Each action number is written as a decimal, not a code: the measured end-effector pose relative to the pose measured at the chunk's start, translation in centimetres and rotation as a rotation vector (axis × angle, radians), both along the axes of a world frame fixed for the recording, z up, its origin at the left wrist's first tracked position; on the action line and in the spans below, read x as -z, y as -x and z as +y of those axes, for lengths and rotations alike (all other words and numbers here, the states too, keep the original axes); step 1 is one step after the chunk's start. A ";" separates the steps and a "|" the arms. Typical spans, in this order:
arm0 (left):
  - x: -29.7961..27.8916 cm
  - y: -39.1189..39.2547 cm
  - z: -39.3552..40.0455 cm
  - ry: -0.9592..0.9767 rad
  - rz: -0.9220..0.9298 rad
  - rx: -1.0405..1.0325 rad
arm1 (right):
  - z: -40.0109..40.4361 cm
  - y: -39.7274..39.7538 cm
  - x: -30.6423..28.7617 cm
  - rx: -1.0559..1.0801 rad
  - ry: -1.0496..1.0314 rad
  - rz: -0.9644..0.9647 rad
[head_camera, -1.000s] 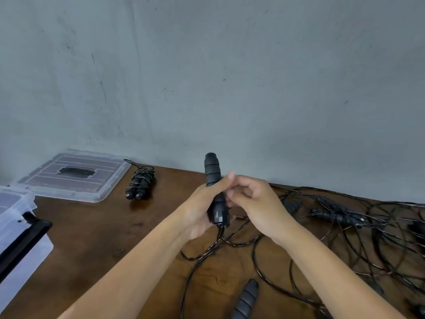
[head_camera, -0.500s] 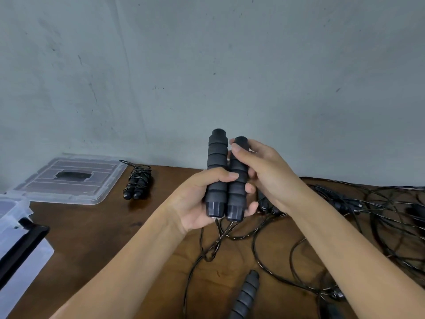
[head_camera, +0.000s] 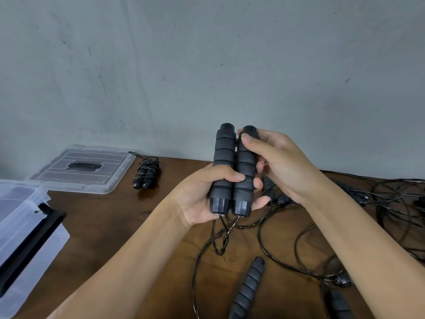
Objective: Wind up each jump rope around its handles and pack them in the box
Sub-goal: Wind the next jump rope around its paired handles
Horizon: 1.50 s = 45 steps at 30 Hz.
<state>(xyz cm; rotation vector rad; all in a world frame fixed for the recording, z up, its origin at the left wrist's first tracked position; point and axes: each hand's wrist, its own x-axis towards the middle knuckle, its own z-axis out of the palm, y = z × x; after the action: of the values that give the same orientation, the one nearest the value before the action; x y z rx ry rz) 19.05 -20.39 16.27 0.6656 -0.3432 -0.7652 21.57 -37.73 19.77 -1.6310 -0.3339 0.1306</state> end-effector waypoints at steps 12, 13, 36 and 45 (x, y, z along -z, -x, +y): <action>1.0 2.3 -2.0 -0.313 0.051 -0.127 | -0.7 1.4 0.6 0.118 0.012 -0.042; 1.3 2.6 -1.9 -0.338 0.040 -0.144 | -0.8 1.2 0.7 0.128 -0.011 -0.056; 2.0 4.1 1.4 -0.321 0.078 -0.363 | 2.3 6.3 8.3 -0.349 0.032 0.278; 1.4 2.7 4.7 -0.465 0.080 -0.445 | 2.3 8.6 9.3 -0.358 0.503 0.024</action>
<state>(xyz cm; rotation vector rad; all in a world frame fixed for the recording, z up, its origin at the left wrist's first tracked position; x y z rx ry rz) 16.32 -15.71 14.82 1.1009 0.0666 -0.4397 12.93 -35.46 10.46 -2.0482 -0.6089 0.5402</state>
